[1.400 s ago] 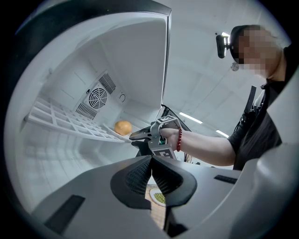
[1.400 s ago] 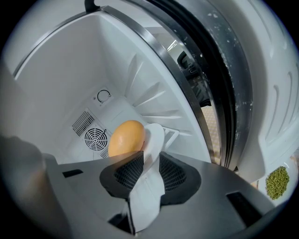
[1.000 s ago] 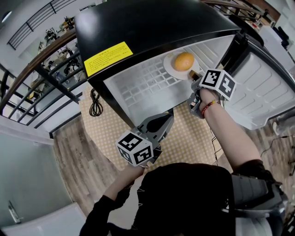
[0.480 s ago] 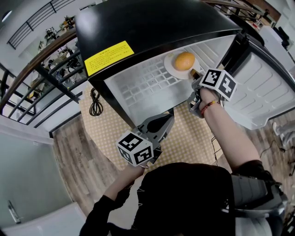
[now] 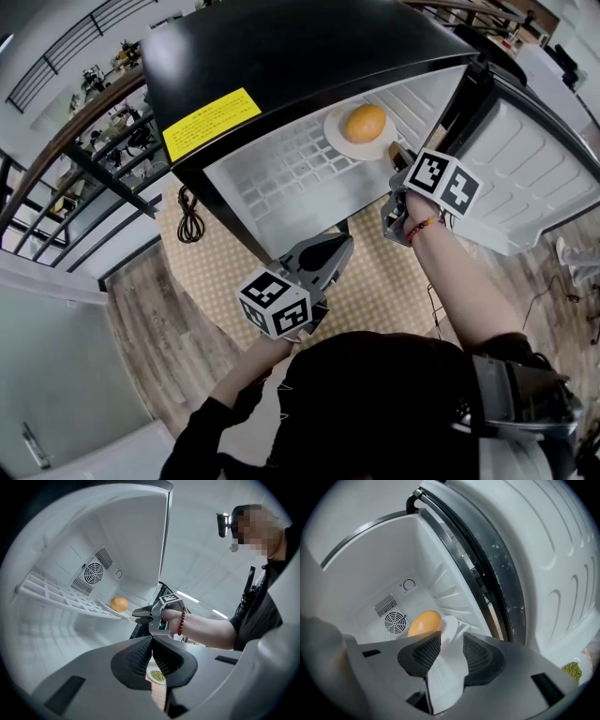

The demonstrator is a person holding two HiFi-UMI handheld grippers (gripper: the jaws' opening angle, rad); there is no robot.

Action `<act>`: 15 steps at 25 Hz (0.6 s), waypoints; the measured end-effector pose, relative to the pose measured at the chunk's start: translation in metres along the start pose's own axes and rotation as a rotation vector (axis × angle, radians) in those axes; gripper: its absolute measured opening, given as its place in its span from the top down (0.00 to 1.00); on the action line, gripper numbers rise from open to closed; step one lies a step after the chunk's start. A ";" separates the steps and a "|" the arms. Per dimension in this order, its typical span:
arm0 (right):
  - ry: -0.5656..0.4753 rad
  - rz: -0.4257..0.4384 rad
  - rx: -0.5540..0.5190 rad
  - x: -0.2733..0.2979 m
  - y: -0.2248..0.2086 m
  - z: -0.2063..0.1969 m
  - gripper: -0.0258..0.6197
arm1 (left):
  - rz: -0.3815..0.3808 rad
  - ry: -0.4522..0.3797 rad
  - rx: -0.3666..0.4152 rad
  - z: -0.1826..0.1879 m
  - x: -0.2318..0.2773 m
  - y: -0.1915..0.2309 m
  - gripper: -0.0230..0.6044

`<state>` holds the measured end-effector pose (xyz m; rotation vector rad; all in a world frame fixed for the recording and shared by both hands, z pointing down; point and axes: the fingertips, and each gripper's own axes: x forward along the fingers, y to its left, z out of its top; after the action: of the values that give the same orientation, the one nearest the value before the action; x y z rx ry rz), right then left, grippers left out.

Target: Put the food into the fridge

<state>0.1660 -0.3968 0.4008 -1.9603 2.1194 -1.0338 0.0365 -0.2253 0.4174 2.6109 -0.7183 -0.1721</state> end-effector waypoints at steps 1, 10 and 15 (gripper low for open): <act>-0.012 0.004 -0.017 -0.004 0.000 0.000 0.74 | -0.007 0.005 0.002 -0.001 0.000 -0.002 0.94; -0.073 0.177 -0.273 -0.045 0.021 -0.025 0.74 | -0.031 0.049 0.045 -0.002 -0.013 -0.013 0.94; -0.146 0.257 -0.450 -0.086 0.038 -0.029 0.75 | -0.042 0.054 0.116 0.001 -0.013 -0.032 0.94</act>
<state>0.1346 -0.3087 0.3708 -1.7763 2.5953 -0.3817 0.0399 -0.1944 0.4027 2.7312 -0.6735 -0.0735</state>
